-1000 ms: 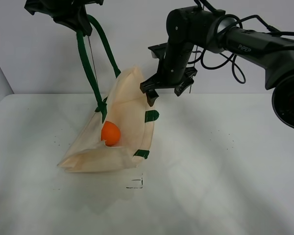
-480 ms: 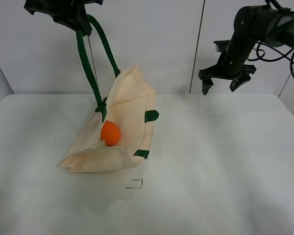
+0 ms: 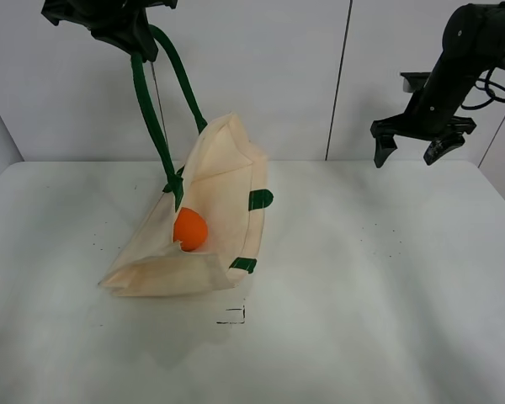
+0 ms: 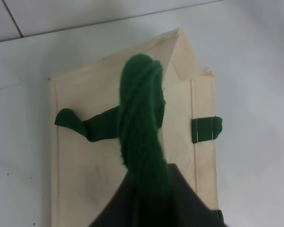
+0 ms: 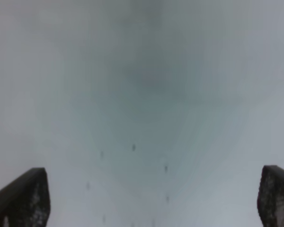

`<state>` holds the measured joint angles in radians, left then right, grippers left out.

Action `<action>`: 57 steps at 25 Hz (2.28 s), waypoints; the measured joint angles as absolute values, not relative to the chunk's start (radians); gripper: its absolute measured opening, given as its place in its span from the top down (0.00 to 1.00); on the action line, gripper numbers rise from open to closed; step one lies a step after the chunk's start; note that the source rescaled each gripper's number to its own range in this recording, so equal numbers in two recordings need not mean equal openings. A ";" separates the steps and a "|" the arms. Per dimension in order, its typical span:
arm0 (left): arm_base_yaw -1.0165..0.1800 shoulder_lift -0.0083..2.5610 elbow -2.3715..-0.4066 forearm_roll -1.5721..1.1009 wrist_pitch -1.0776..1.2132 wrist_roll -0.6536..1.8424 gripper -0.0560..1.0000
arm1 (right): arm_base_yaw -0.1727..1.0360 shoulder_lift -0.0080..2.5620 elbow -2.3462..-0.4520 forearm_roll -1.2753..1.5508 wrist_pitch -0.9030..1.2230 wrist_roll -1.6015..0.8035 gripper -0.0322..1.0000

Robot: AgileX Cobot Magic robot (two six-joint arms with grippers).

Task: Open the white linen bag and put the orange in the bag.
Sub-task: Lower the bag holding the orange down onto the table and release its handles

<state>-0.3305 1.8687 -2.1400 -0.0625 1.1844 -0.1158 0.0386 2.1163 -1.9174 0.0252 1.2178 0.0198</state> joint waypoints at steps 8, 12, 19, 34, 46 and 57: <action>-0.331 1.869 -2.140 -0.062 1.184 -0.116 0.95 | 0.039 1.672 -1.460 0.025 1.217 0.014 0.00; -0.331 1.869 -2.140 -0.062 1.184 -0.116 0.95 | 0.039 1.392 -1.195 0.025 1.218 0.014 0.00; -0.331 1.869 -2.140 -0.062 1.184 -0.116 0.95 | 0.041 0.877 -0.761 0.023 1.191 0.011 0.00; -0.331 1.869 -2.140 -0.062 1.184 -0.116 0.95 | 0.041 0.065 -0.494 0.021 1.031 -0.025 0.00; -0.331 1.869 -2.116 -0.062 1.184 -0.116 0.95 | 0.006 0.014 -0.494 0.025 1.030 -0.025 0.00; -0.331 1.971 -2.112 -0.081 1.181 -0.116 0.95 | 0.006 -0.004 -0.494 0.028 1.030 -0.025 0.00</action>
<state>-0.3308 1.9706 -2.1117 -0.0813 1.1812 -0.1158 0.0061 -0.0040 -0.4943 0.0278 1.0301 -0.0246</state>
